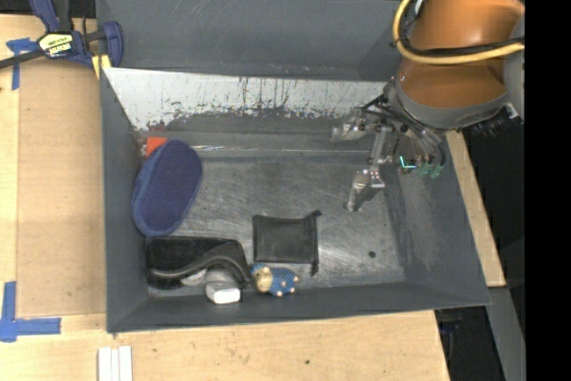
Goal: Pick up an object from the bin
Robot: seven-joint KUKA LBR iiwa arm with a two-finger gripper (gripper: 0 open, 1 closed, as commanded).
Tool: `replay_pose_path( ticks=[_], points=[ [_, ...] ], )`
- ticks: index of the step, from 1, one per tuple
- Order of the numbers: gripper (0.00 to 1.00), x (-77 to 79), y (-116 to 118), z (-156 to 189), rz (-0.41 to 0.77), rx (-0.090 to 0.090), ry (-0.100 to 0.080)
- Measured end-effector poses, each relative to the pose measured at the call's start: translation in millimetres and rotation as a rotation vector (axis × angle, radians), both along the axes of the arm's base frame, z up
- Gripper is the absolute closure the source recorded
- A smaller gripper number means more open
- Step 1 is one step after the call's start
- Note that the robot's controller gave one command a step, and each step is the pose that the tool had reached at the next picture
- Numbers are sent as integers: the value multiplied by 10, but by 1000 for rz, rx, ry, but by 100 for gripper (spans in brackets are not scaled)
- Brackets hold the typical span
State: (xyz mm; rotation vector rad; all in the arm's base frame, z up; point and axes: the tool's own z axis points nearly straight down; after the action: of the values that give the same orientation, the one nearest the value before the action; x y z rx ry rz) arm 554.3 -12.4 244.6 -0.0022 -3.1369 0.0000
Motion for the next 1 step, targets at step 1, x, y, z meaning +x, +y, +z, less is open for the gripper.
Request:
replay_pose_path(
  ticks=[1],
  points=[
    [0,122,463,-1182,270,2,-2]
  ],
)
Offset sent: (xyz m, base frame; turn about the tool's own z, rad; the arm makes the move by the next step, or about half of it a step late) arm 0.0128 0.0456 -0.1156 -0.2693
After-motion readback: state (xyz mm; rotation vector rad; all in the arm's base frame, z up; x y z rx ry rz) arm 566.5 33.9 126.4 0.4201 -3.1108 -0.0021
